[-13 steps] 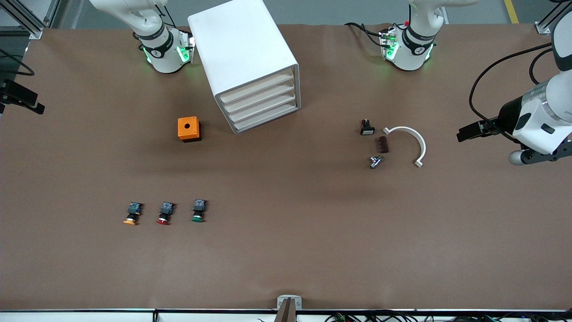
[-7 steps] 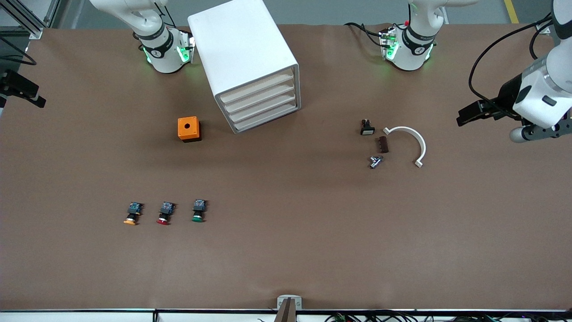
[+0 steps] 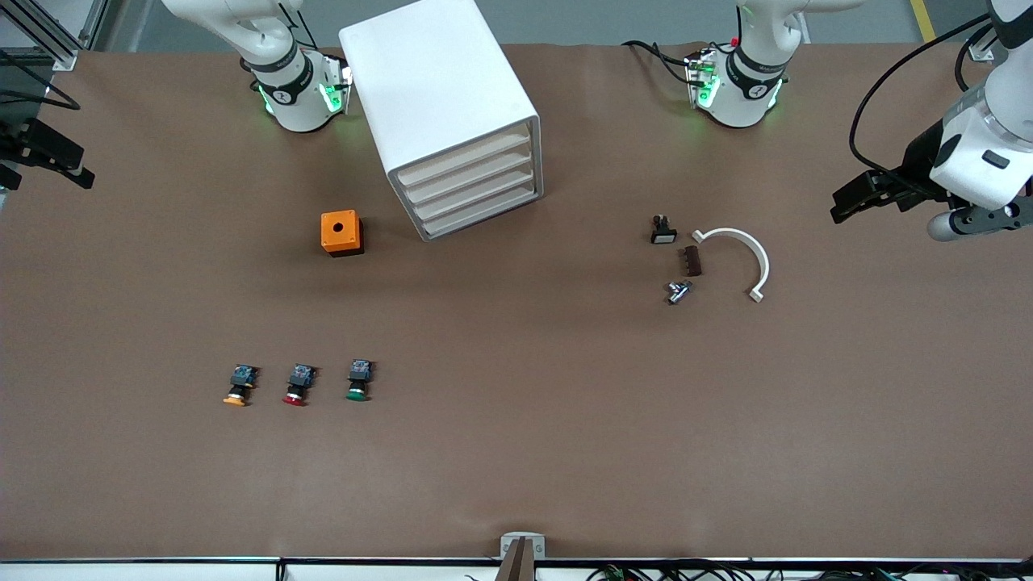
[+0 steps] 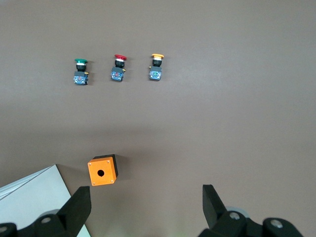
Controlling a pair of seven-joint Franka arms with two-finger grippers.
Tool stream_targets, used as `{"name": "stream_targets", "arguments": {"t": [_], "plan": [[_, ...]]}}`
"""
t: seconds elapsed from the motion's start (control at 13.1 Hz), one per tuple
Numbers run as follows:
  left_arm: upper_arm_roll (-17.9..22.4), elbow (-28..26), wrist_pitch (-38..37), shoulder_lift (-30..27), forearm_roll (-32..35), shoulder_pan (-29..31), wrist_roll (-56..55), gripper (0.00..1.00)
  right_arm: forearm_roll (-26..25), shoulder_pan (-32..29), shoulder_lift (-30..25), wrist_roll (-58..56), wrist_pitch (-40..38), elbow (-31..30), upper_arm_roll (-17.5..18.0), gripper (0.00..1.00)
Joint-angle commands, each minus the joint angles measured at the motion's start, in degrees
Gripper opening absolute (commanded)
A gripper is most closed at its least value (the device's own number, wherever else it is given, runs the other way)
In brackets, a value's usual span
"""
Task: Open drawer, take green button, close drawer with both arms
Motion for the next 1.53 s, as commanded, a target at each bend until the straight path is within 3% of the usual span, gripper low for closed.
{"name": "stream_targets", "arguments": {"t": [0.0,1.45], "plan": [[0.08,0.47,0.41,-1.45,1.37,0.47,1.22,1.0,-1.55,-1.32,-1.86,0.86,-0.58,-1.95,1.45,1.0],[-0.09,2.15,0.24,-1.27,0.93,2.58,6.32,1.0,-1.47,-1.23,-1.77,0.95,-1.82,-1.69,1.09,1.0]]}}
